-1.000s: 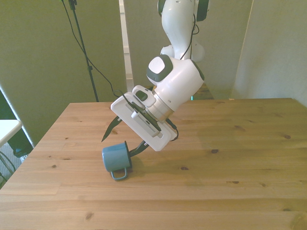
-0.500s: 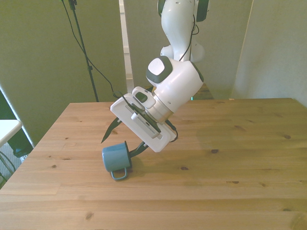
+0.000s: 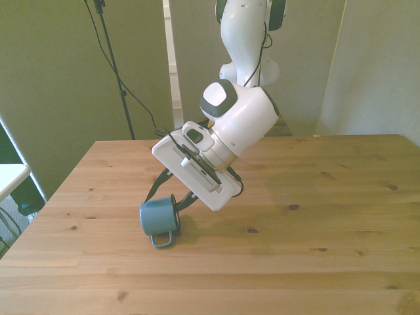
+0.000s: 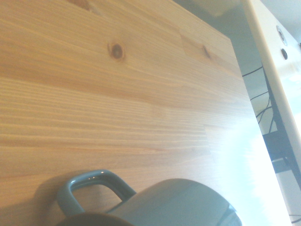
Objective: Flip the mug upright
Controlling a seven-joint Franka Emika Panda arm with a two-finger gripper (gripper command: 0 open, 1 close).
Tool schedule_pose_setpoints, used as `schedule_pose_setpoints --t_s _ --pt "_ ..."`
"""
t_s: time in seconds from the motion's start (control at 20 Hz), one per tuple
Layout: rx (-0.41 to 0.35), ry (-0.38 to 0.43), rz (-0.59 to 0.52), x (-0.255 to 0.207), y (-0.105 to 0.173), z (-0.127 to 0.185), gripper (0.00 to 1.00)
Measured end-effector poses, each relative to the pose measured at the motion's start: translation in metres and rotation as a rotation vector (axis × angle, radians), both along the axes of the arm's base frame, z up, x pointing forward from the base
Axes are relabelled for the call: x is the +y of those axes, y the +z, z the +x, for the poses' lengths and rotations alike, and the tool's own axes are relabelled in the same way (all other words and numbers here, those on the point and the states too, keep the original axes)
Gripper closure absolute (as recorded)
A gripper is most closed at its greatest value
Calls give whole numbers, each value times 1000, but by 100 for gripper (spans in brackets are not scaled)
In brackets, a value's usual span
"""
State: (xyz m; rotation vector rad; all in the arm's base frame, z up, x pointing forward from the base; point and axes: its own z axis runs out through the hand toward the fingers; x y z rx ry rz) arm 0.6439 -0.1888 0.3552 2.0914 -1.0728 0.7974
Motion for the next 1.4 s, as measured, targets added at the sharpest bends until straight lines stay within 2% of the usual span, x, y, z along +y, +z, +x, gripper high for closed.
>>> schedule_pose_setpoints --t_s 0.75,0.9,1.05,1.4 --pt "2 -5 2 -2 -4 2 100" --pt "-16 -31 49 -2 2 3 100" --pt "-27 -48 132 -5 17 2 100" --pt "-91 -58 295 -13 82 -3 100"
